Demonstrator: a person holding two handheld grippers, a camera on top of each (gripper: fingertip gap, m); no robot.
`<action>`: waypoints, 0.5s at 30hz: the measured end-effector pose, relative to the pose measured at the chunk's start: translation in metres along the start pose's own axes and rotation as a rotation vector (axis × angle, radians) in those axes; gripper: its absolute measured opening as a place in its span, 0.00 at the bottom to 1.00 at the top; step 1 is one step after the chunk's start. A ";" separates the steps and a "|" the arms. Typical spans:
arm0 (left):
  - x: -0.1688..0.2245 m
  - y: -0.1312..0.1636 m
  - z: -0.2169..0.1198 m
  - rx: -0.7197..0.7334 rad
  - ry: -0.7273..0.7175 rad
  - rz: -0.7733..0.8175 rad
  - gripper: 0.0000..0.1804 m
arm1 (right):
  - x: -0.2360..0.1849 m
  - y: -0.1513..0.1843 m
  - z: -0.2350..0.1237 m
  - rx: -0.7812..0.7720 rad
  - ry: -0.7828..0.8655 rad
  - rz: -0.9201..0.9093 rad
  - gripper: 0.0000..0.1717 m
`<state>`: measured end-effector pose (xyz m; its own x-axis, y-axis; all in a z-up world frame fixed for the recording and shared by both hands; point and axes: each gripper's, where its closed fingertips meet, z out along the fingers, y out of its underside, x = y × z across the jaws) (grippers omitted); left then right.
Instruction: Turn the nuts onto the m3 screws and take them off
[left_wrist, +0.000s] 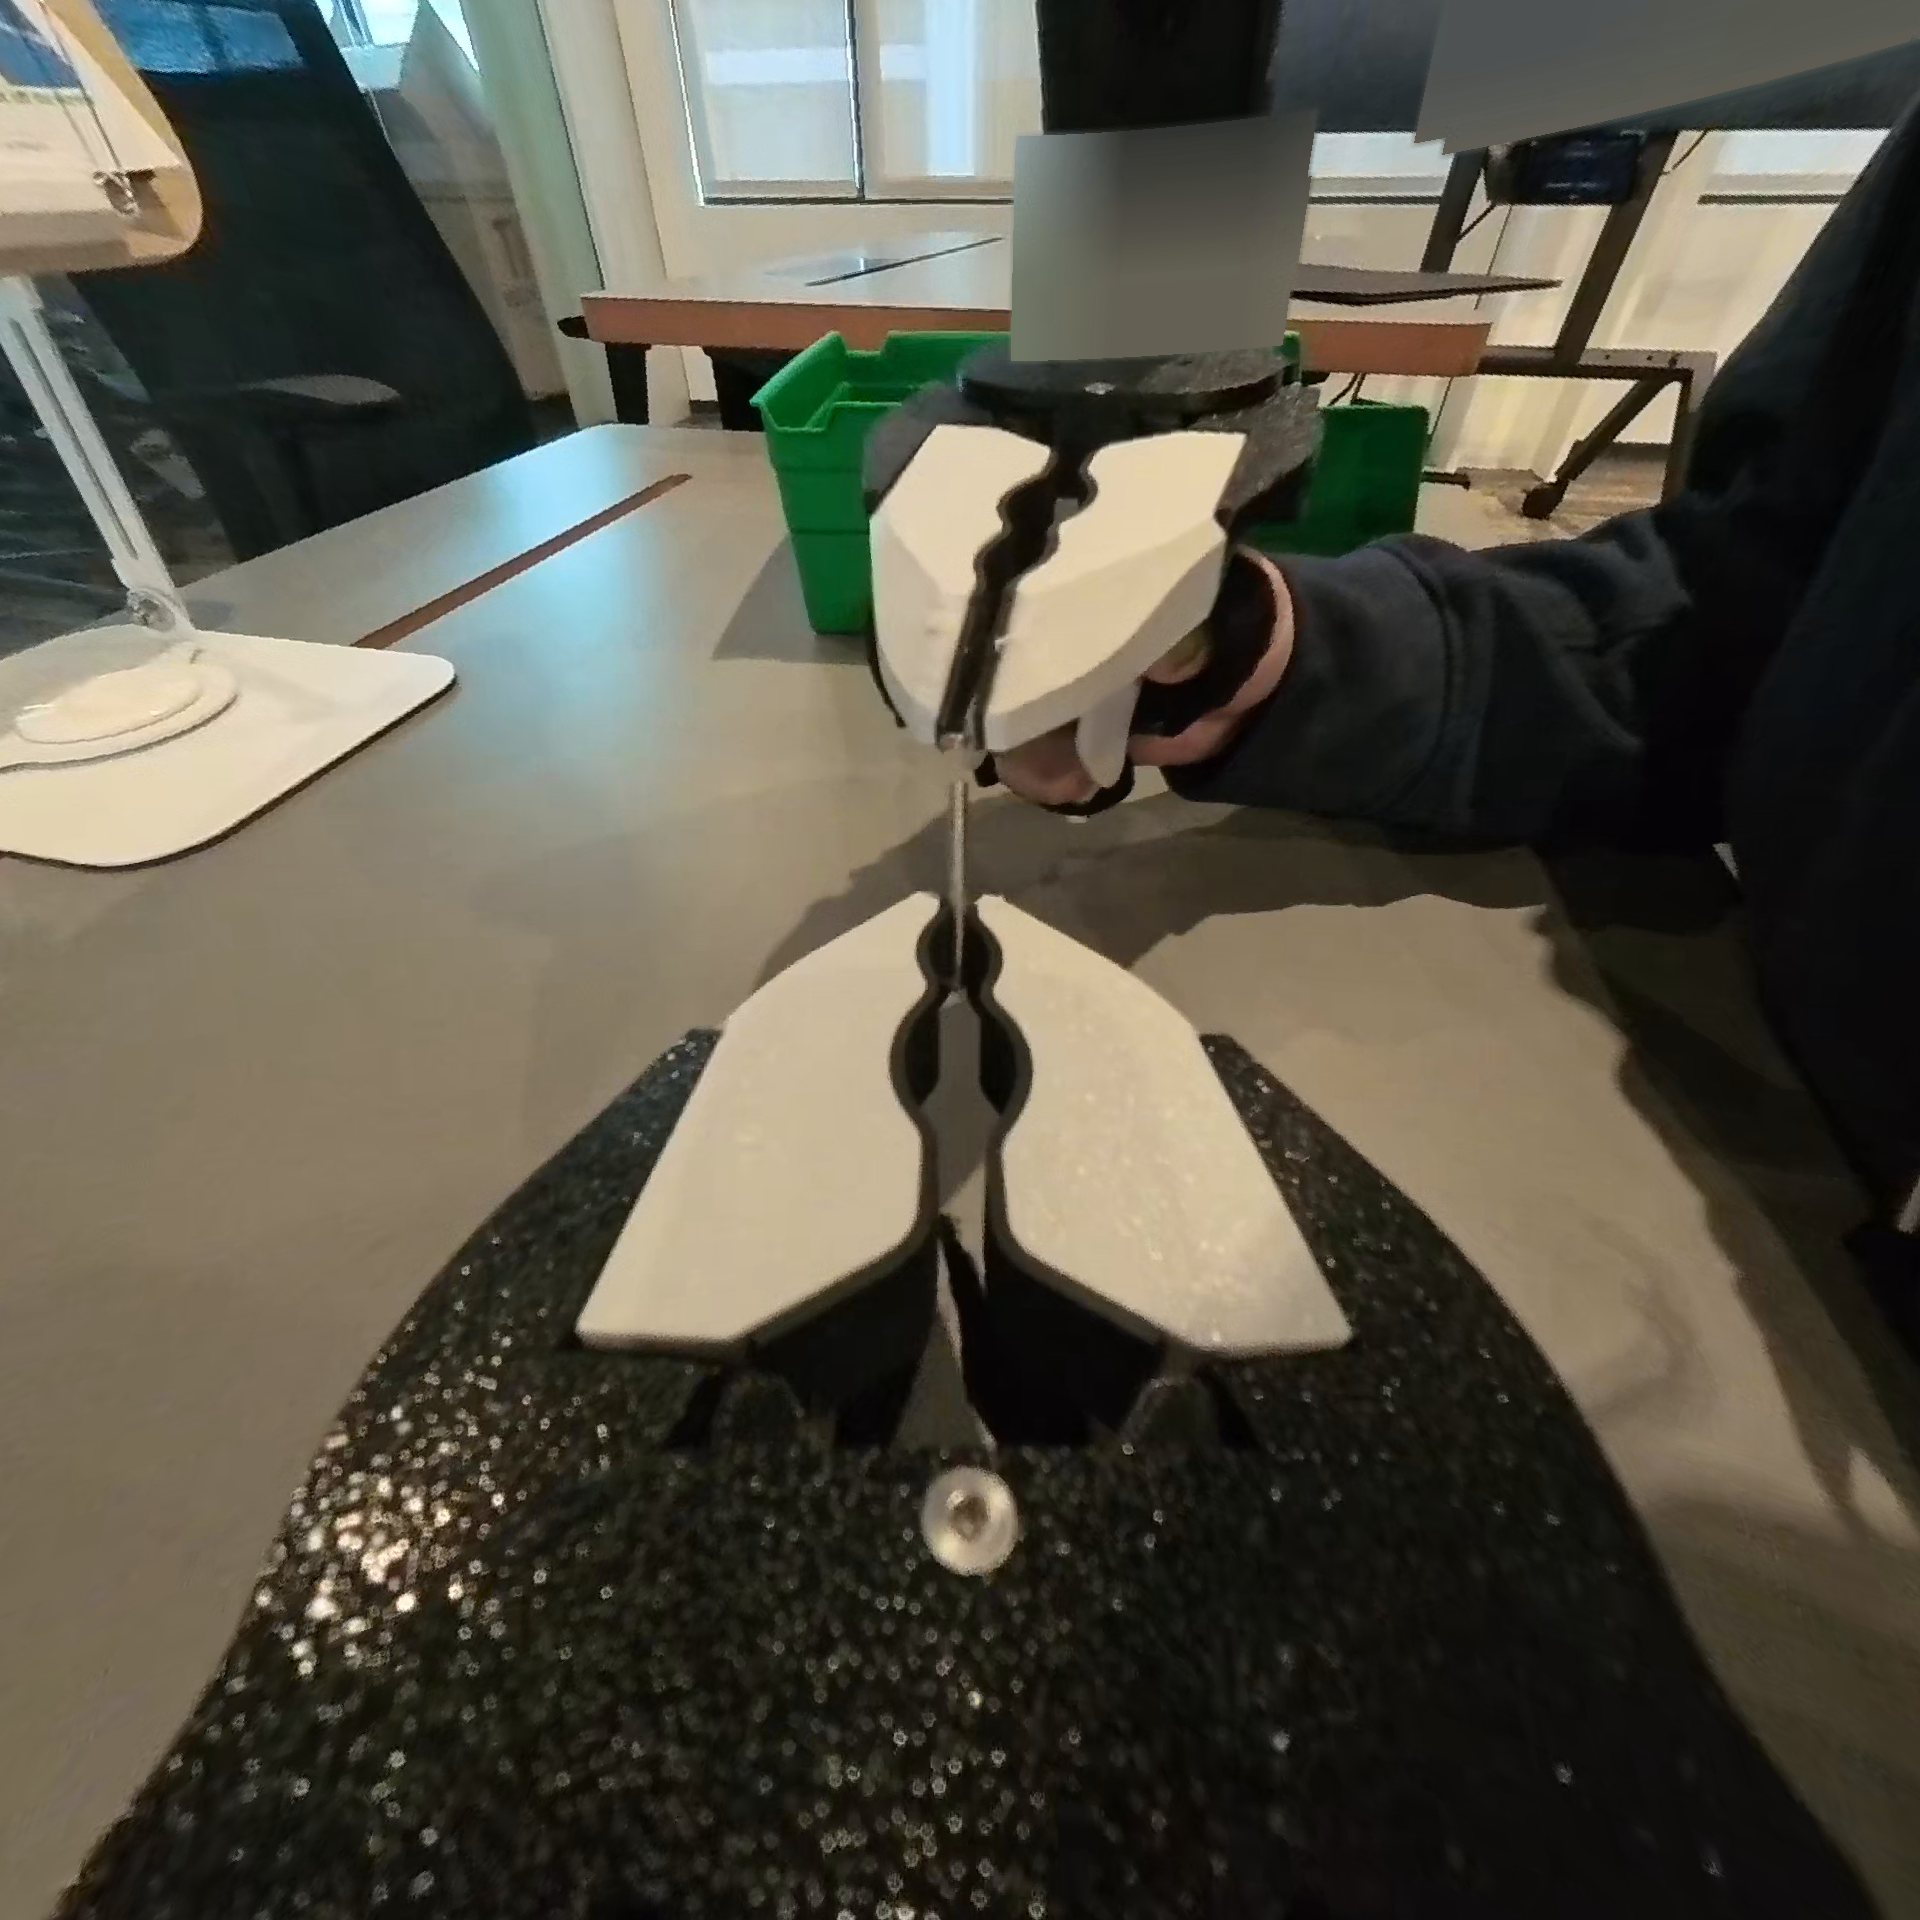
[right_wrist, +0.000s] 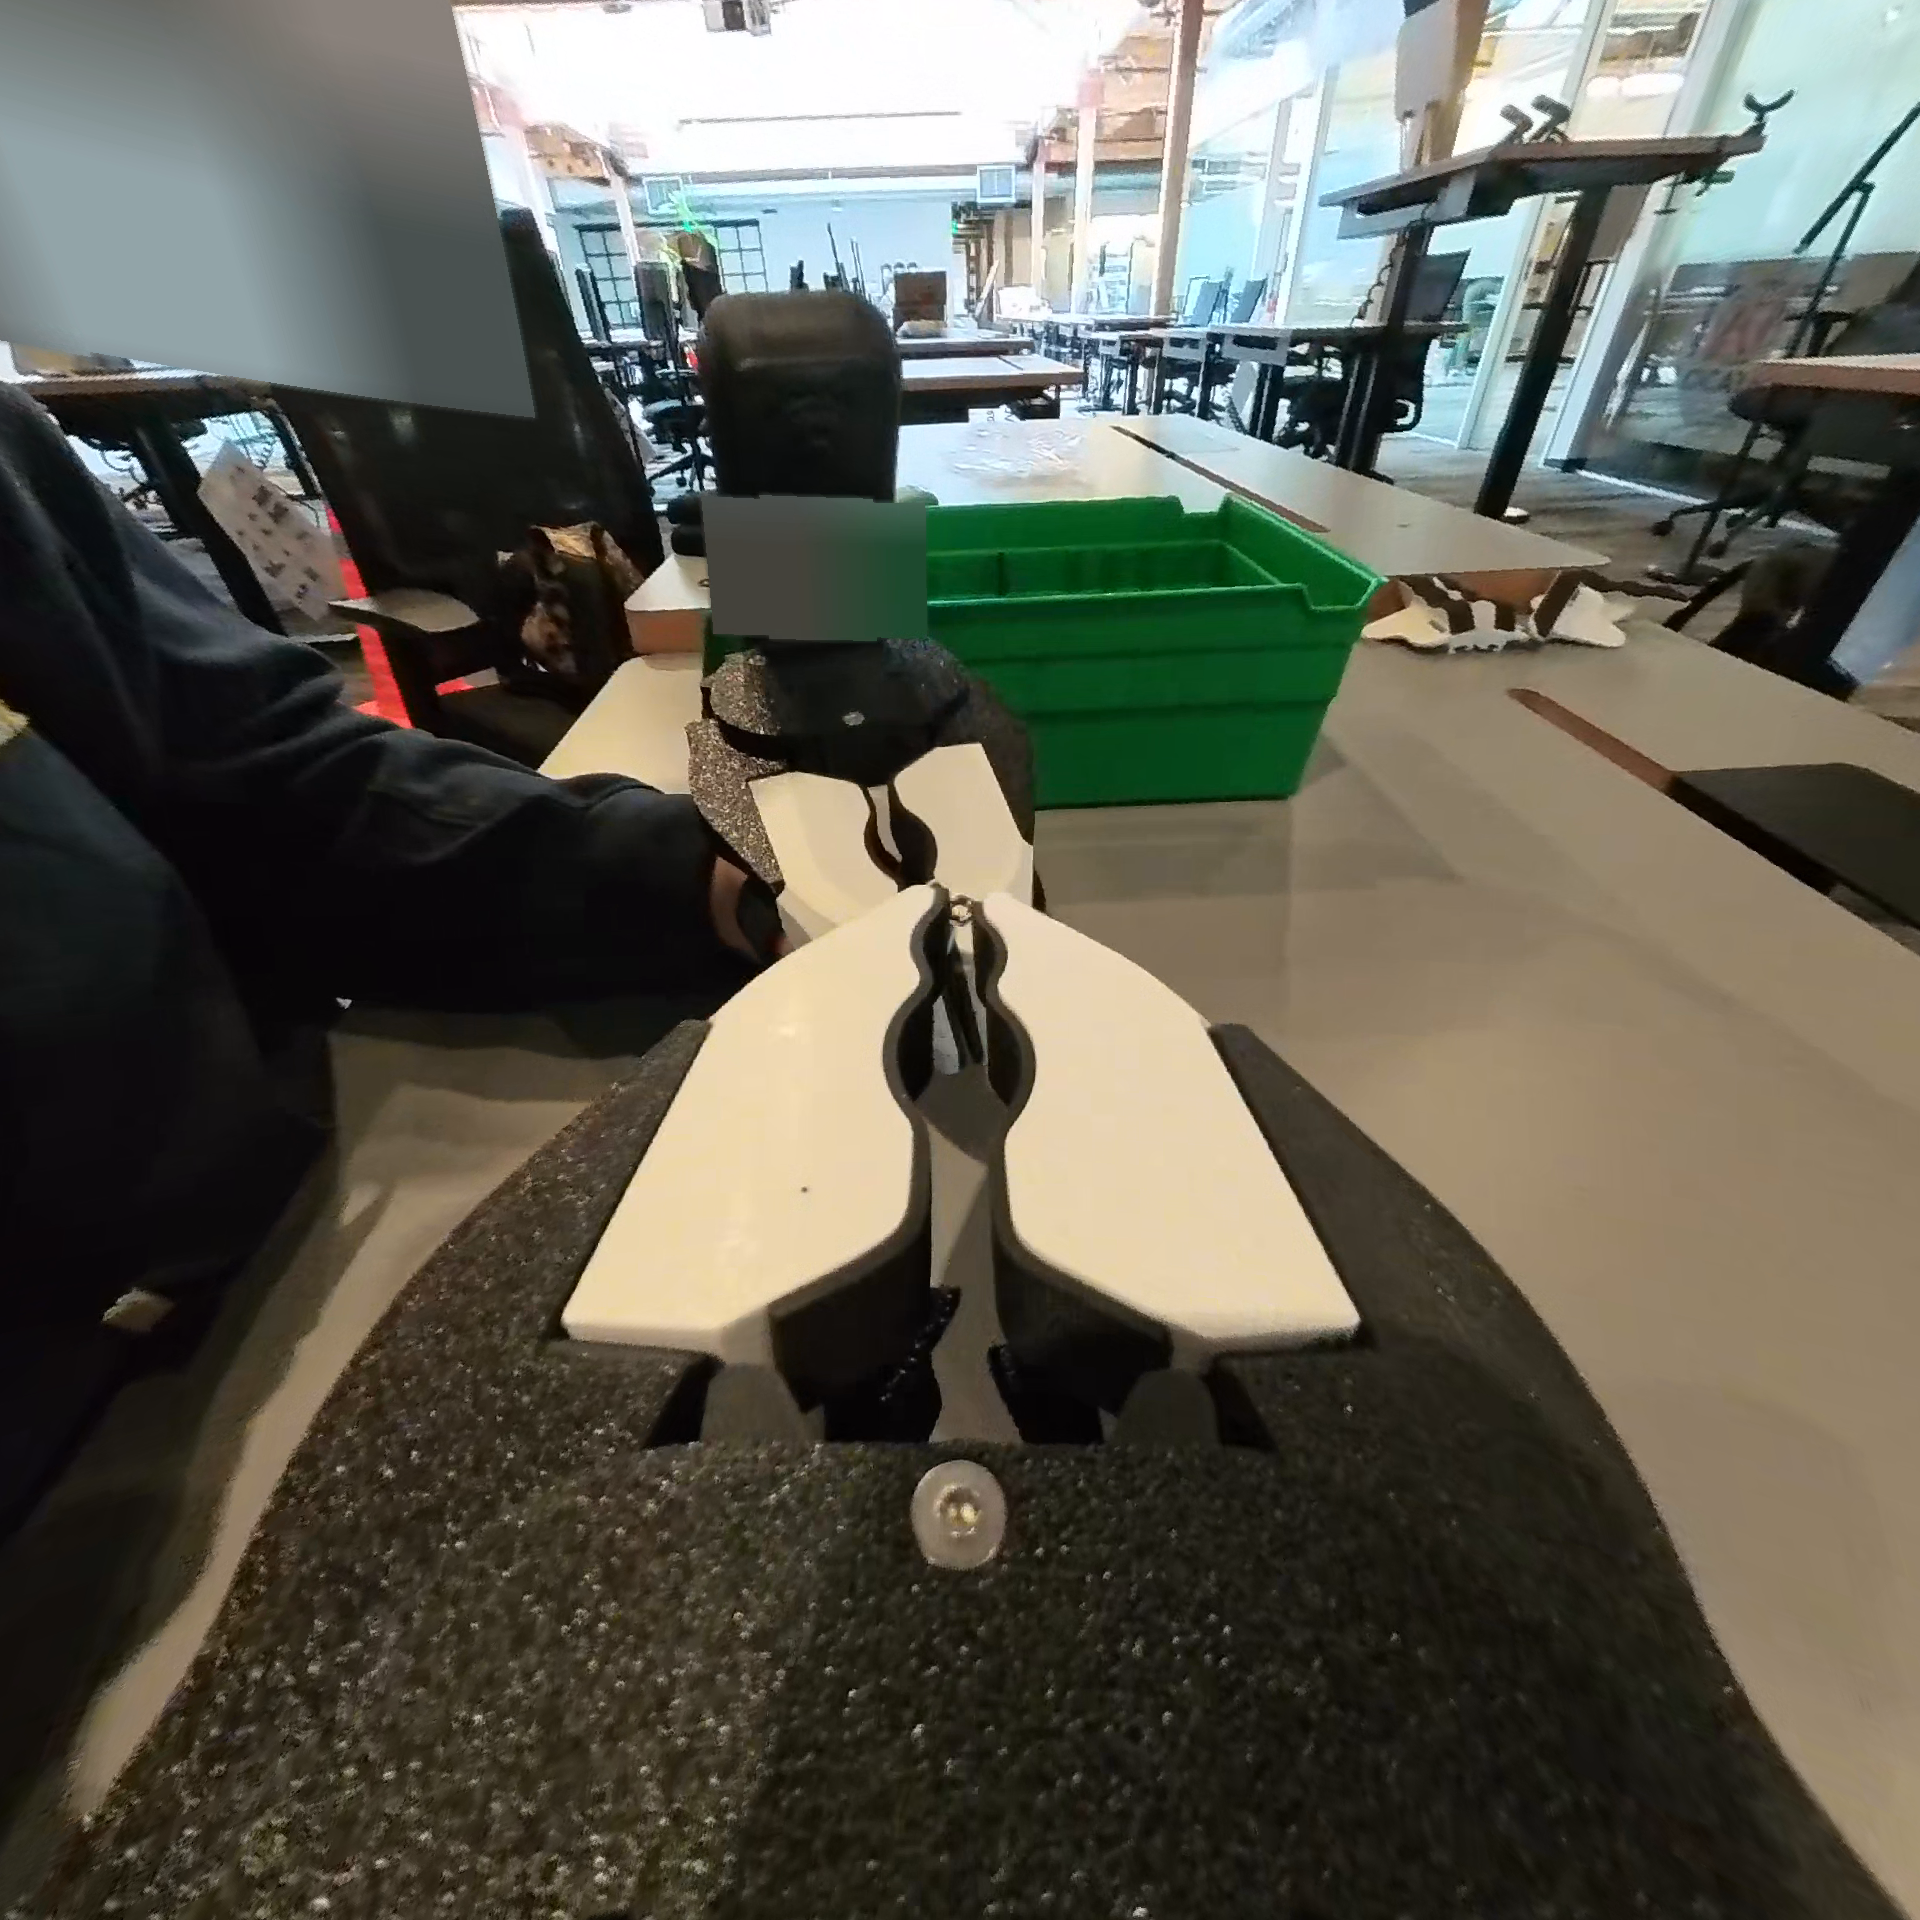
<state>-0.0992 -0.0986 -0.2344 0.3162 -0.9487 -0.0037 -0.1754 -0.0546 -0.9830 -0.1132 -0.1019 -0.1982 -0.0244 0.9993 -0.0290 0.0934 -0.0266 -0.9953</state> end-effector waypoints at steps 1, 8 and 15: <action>0.000 0.000 0.000 0.000 0.002 0.001 0.01 | 0.000 0.000 0.000 -0.002 0.001 -0.002 0.02; 0.002 0.000 0.000 0.001 0.012 0.002 0.01 | -0.003 0.002 0.003 -0.001 -0.021 0.006 0.02; 0.004 -0.001 0.000 0.006 0.022 0.006 0.01 | -0.003 0.002 0.002 -0.001 -0.021 0.008 0.02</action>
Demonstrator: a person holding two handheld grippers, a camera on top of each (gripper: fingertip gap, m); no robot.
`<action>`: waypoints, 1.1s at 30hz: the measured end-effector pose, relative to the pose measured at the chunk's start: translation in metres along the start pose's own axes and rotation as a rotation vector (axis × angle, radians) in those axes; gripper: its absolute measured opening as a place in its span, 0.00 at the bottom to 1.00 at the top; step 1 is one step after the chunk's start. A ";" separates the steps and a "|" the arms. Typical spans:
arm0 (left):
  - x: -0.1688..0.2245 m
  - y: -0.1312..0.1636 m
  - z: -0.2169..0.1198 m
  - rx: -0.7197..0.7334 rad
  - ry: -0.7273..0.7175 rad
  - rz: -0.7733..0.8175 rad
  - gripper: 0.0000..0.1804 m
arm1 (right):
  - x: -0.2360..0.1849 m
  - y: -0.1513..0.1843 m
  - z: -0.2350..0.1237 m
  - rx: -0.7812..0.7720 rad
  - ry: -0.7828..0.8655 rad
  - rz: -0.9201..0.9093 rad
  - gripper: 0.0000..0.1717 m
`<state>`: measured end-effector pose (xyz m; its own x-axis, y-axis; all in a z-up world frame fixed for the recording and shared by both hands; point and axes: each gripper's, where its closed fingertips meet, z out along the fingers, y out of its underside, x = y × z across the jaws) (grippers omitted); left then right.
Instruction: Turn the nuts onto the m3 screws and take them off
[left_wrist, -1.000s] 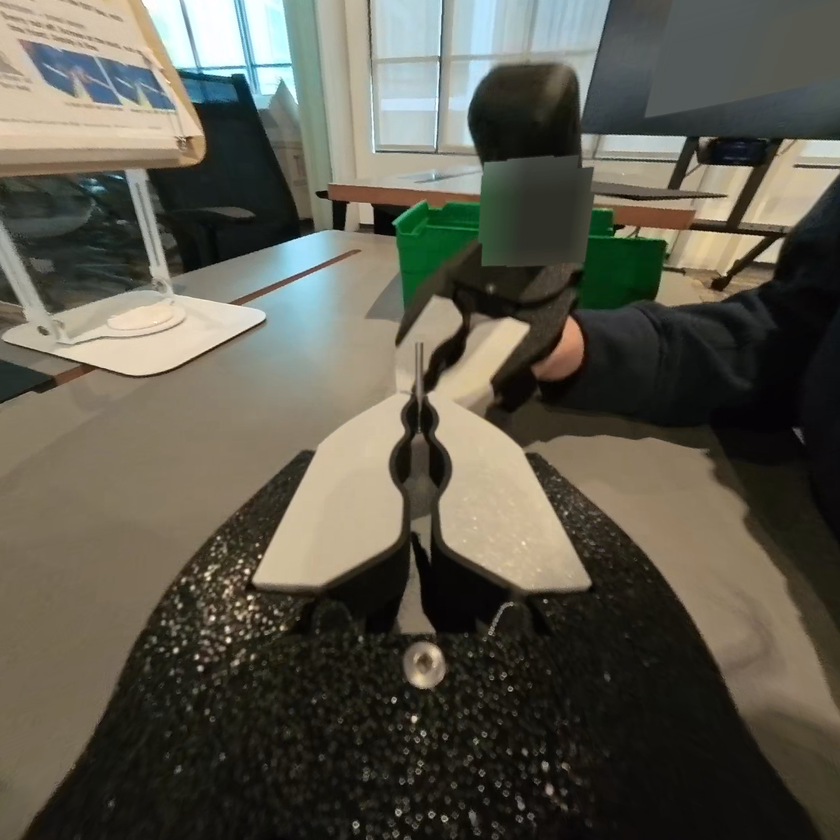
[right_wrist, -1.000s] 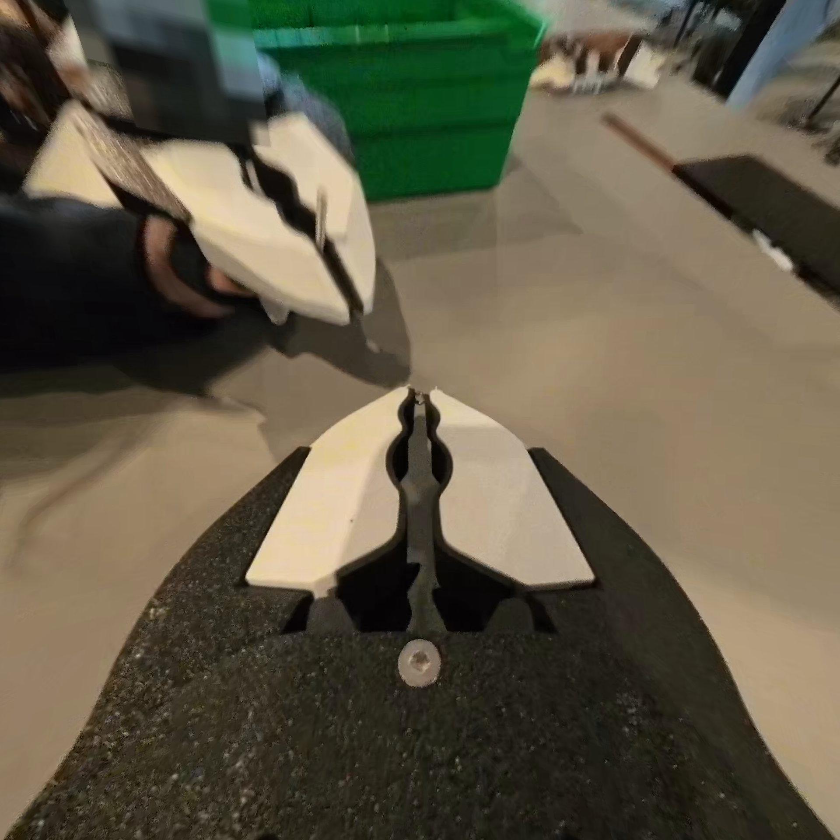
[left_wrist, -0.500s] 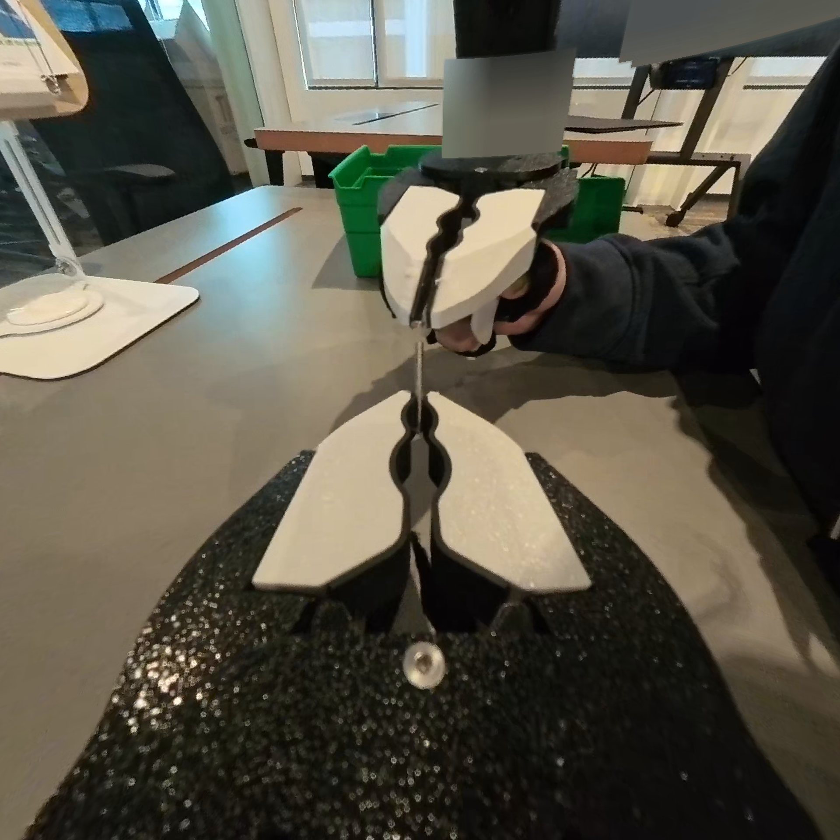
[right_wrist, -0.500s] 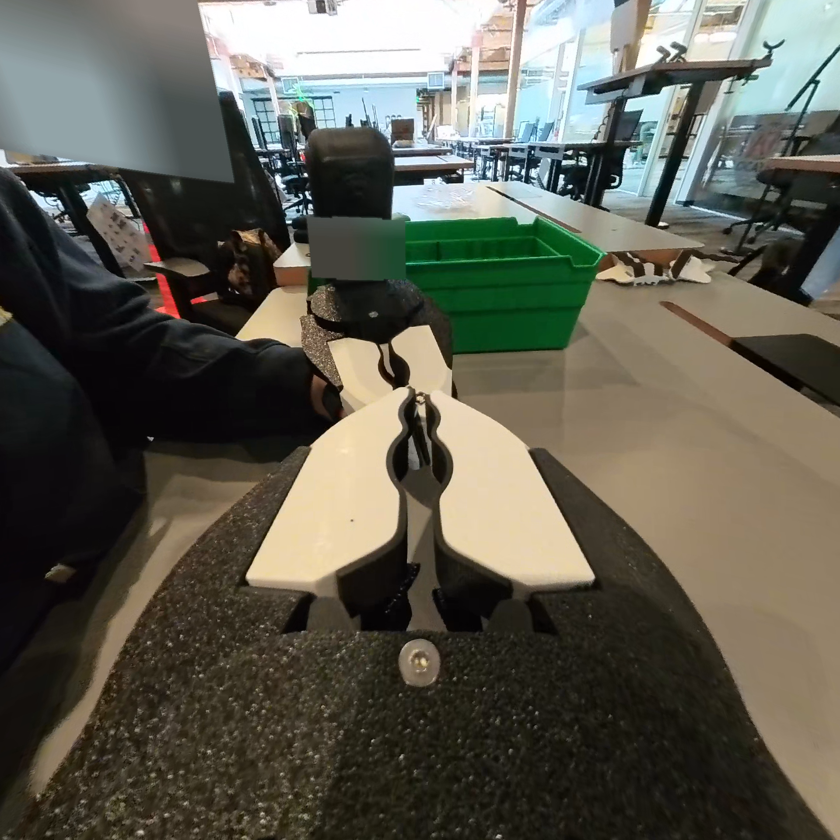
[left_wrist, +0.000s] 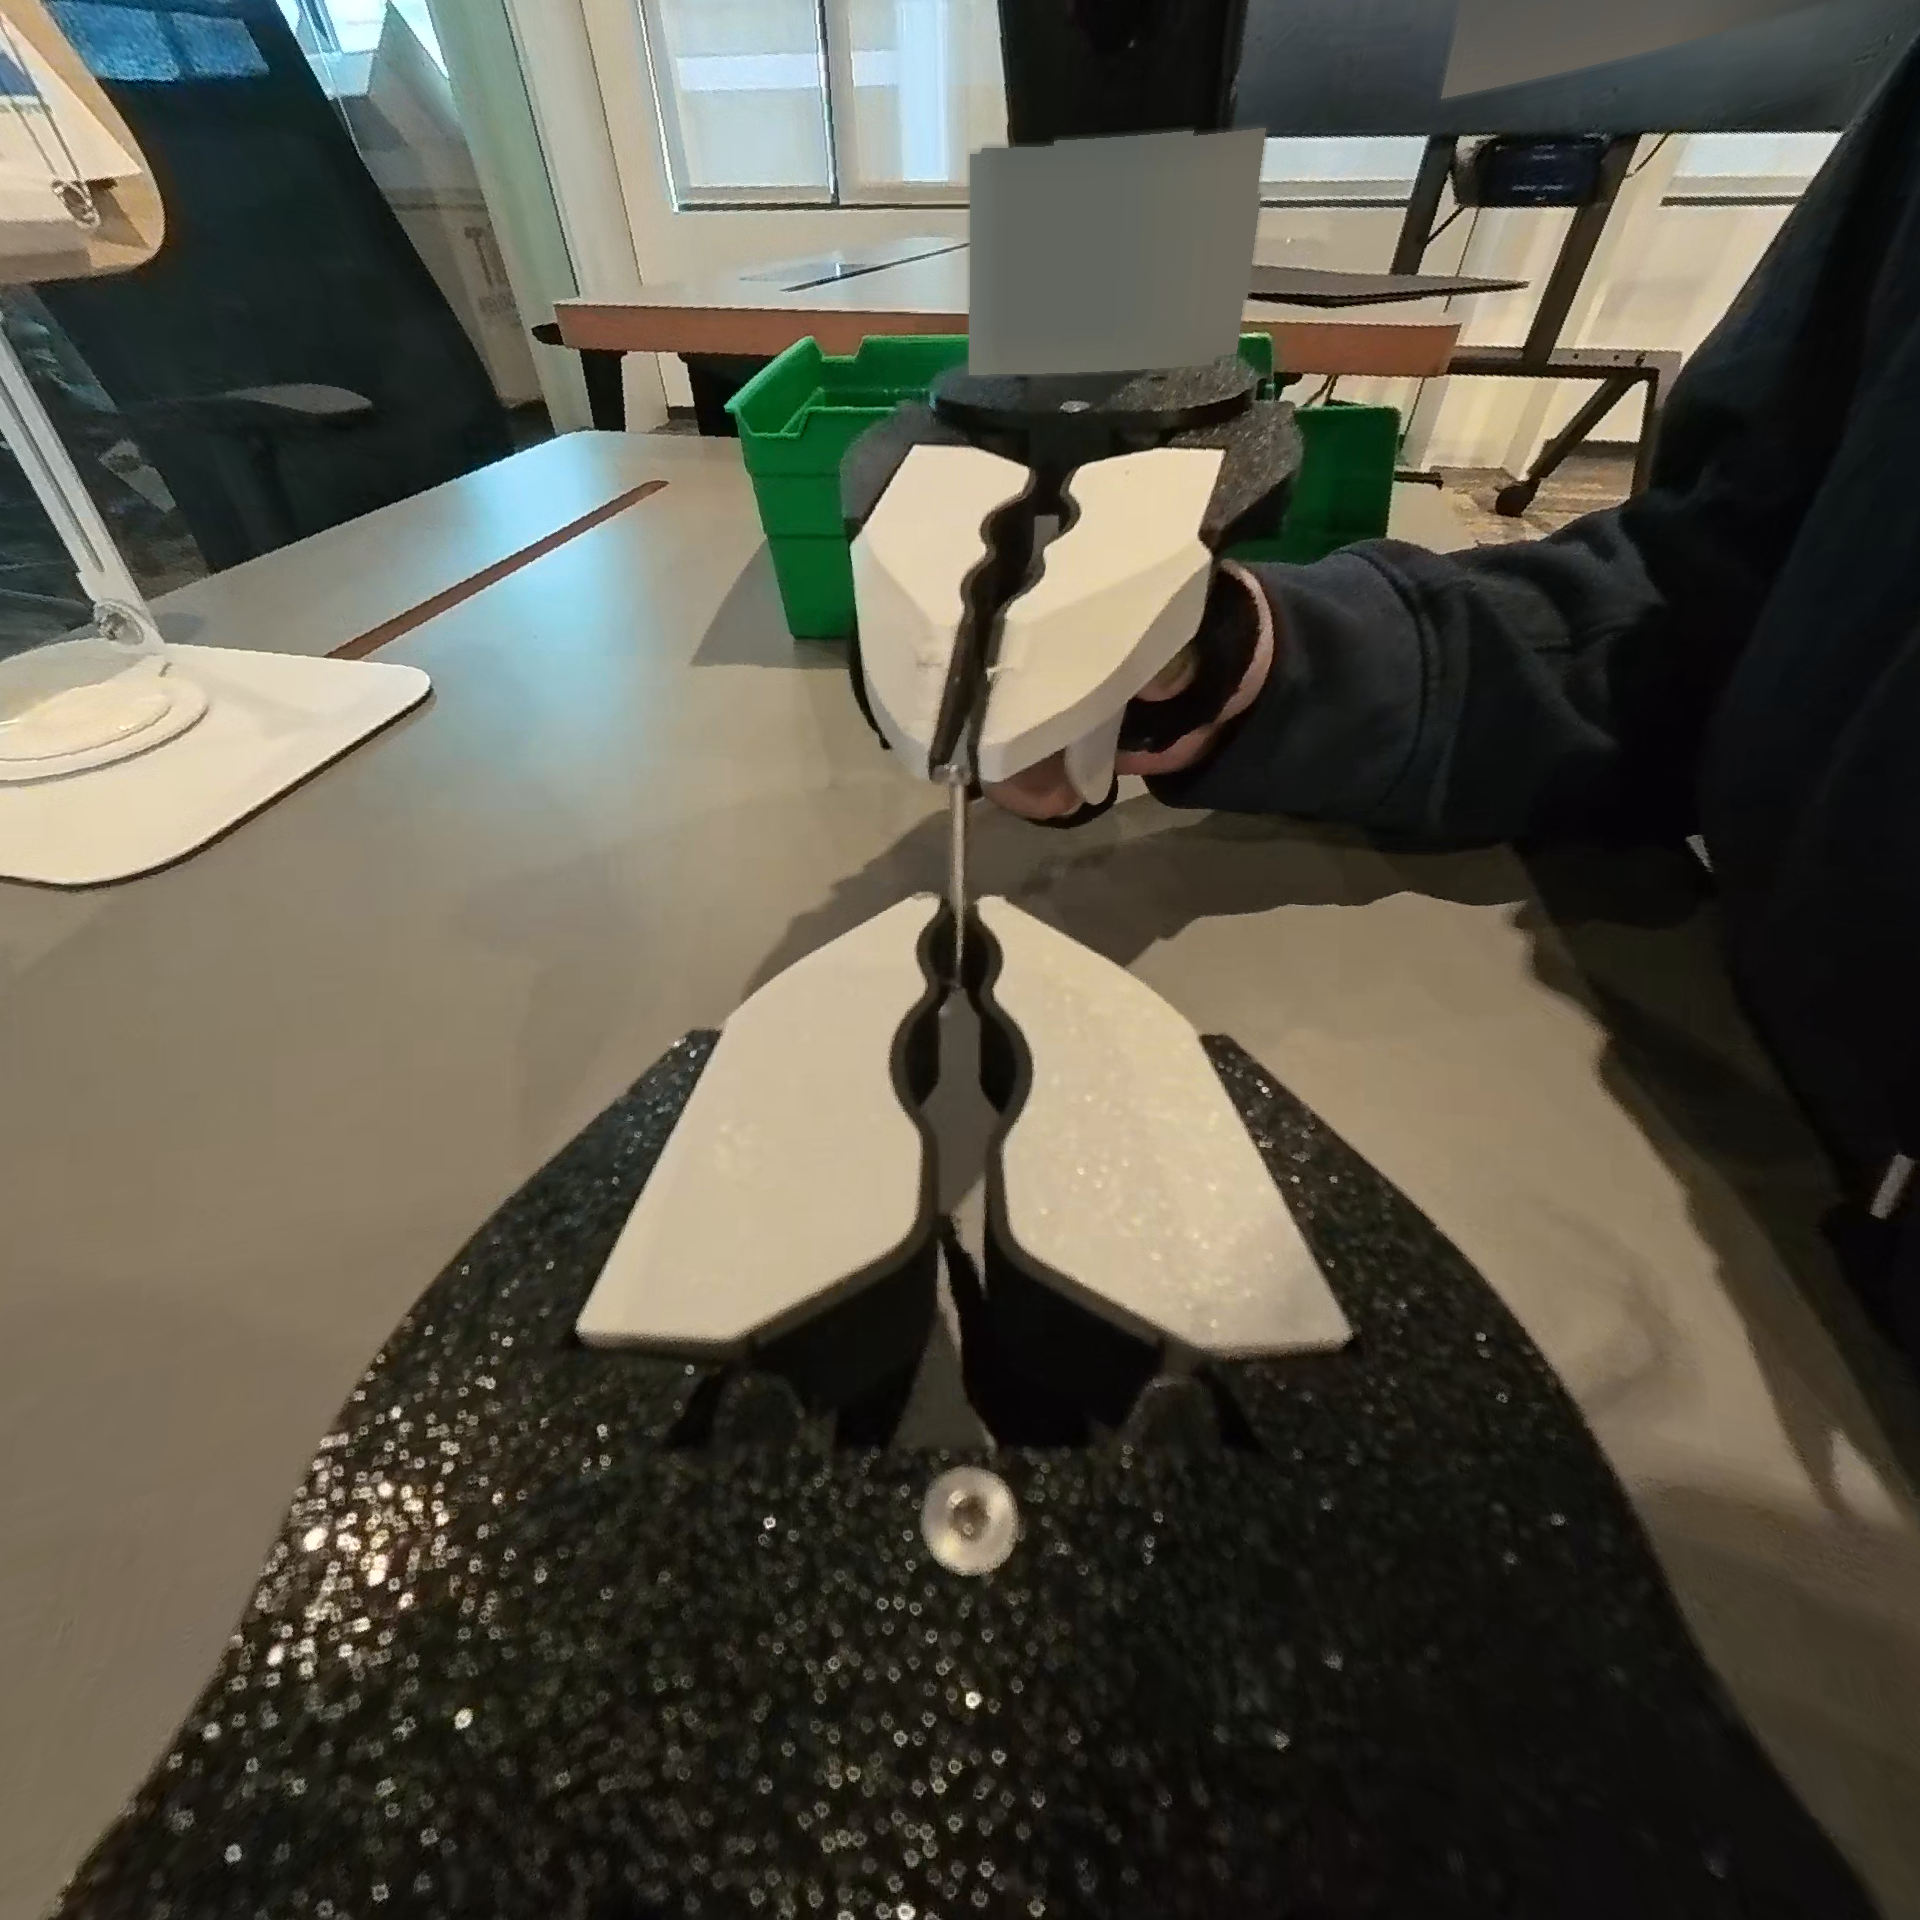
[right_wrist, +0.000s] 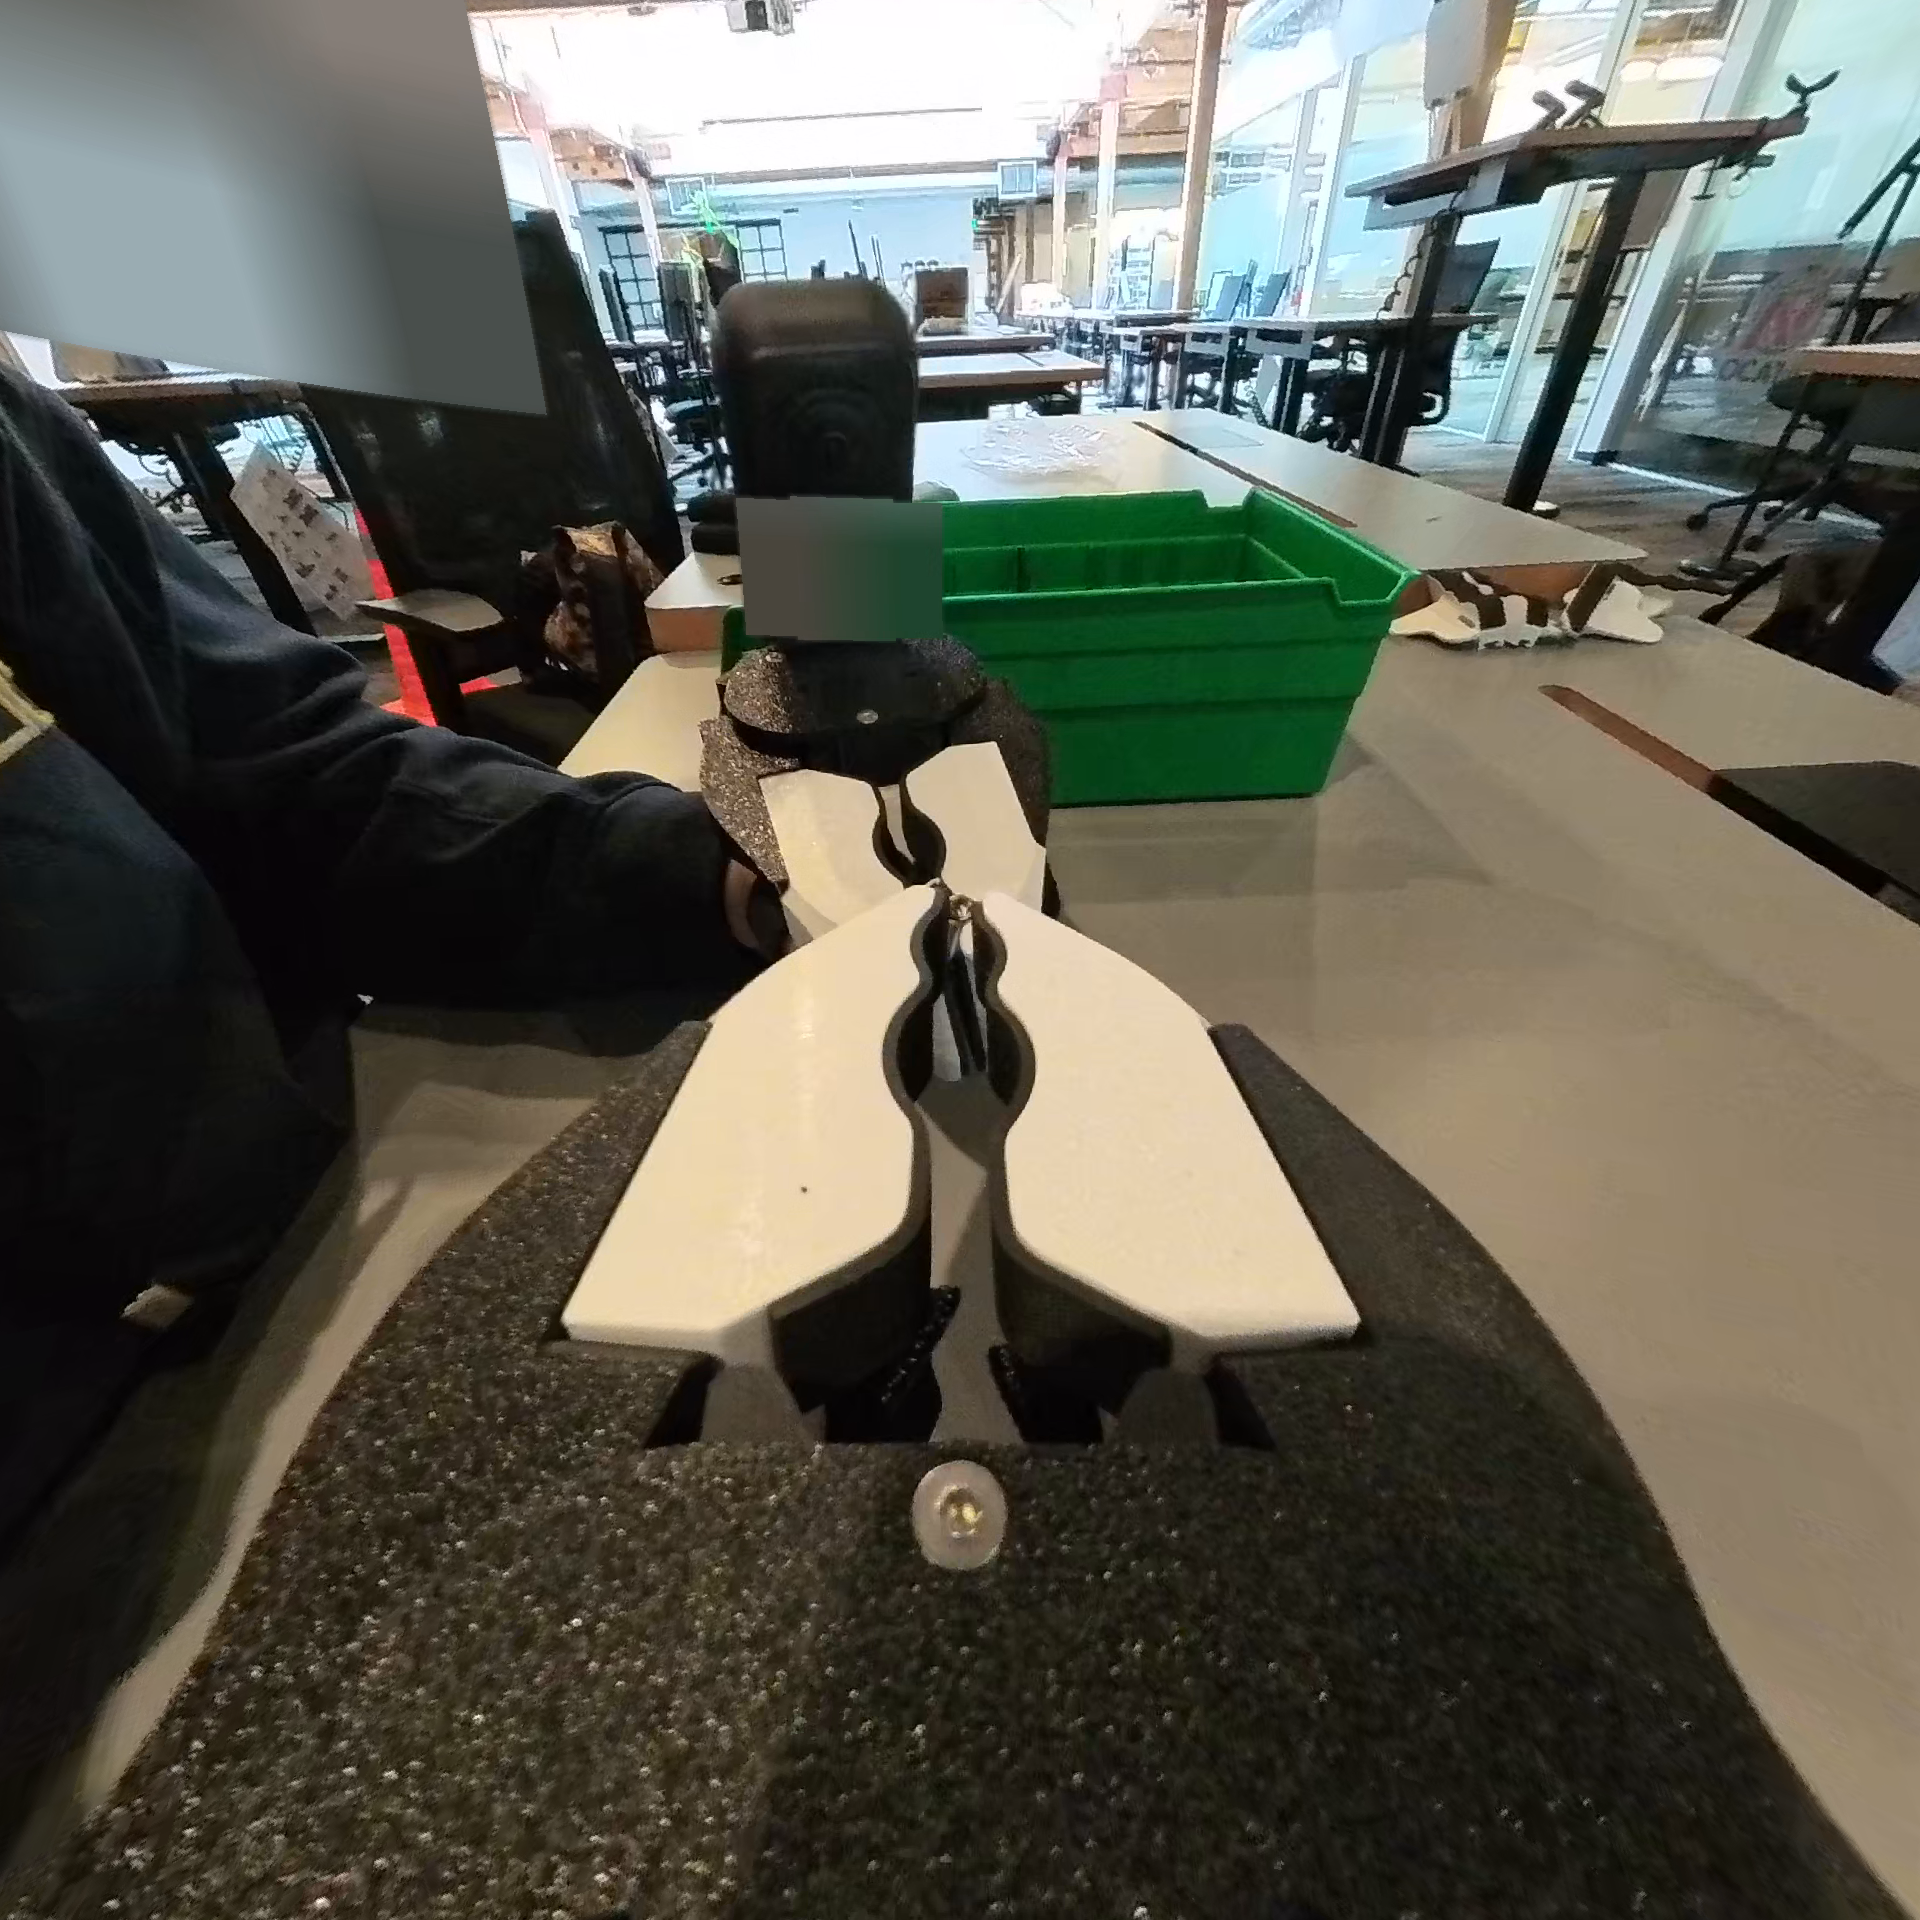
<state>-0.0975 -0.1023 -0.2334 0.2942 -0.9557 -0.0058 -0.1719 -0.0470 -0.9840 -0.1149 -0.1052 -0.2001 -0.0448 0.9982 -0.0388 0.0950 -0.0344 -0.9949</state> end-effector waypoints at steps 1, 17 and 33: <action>0.000 0.000 0.000 0.003 0.001 -0.001 0.01 | 0.000 0.000 0.000 0.000 -0.002 0.002 0.02; 0.001 0.004 0.003 -0.032 -0.002 0.010 0.01 | -0.001 0.006 -0.003 -0.072 -0.001 -0.037 0.02; 0.005 0.018 0.010 -0.144 -0.009 0.081 0.00 | -0.006 0.020 -0.009 -0.176 -0.049 -0.046 0.02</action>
